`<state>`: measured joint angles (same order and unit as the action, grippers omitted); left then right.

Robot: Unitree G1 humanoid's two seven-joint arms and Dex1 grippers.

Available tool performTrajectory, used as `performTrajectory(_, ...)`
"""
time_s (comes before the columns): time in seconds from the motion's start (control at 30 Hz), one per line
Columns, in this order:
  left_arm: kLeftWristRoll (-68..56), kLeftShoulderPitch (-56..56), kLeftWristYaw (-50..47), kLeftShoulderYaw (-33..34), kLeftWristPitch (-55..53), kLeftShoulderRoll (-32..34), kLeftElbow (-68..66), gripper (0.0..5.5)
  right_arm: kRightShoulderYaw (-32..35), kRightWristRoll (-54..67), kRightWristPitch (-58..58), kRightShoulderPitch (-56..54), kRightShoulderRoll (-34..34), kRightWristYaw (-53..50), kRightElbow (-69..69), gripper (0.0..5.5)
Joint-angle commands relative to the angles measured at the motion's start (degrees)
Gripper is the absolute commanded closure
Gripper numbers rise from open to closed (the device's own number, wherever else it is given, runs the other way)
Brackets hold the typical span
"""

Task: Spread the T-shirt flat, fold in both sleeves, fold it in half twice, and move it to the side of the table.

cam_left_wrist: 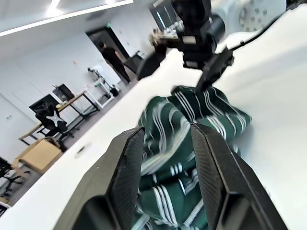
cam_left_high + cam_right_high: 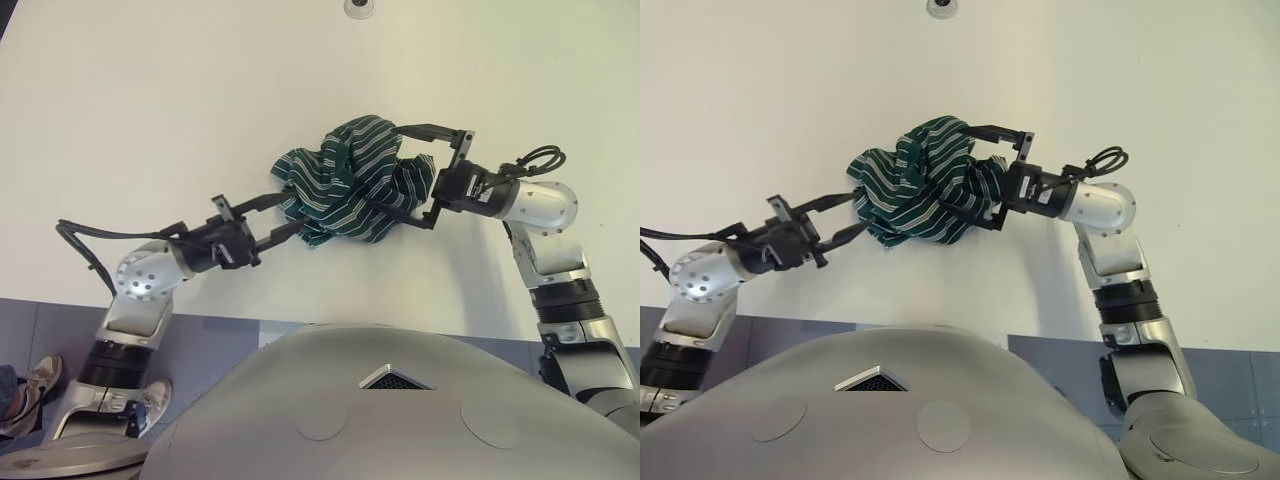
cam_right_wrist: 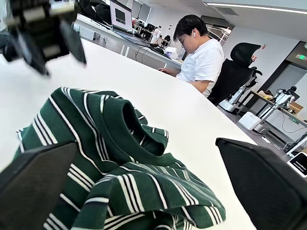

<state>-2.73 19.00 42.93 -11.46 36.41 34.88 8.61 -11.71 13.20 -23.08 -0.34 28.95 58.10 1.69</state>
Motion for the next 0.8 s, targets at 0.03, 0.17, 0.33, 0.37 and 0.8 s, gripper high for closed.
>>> performTrajectory(0.03,9.1,-1.6,-2.7,-1.9,-1.7,-1.2,-1.8,3.74,-0.2,-0.7,-0.2,-1.1,-0.1,-0.2,0.3,0.11)
performTrajectory(0.17,13.7,-2.2,-4.5,-3.1,-2.1,-1.4,-2.4,3.74,-0.3,-0.8,-0.1,-1.1,-0.3,-0.2,0.1,0.11)
performTrajectory(0.33,14.0,-2.8,-5.9,-3.5,-2.2,-1.6,-2.3,3.74,-0.5,-0.8,-0.2,-1.0,-0.5,-0.3,0.2,0.11)
performTrajectory(0.37,13.7,-3.1,-6.4,-3.2,-2.4,-1.8,-2.5,3.74,-0.5,-0.9,-0.2,-0.9,-0.6,-0.4,0.3,0.11)
performTrajectory(0.8,4.5,-4.1,-6.8,-0.1,-4.6,-1.7,0.2,5.32,-1.0,-1.2,-0.9,-0.2,-0.8,-0.4,0.9,0.10)
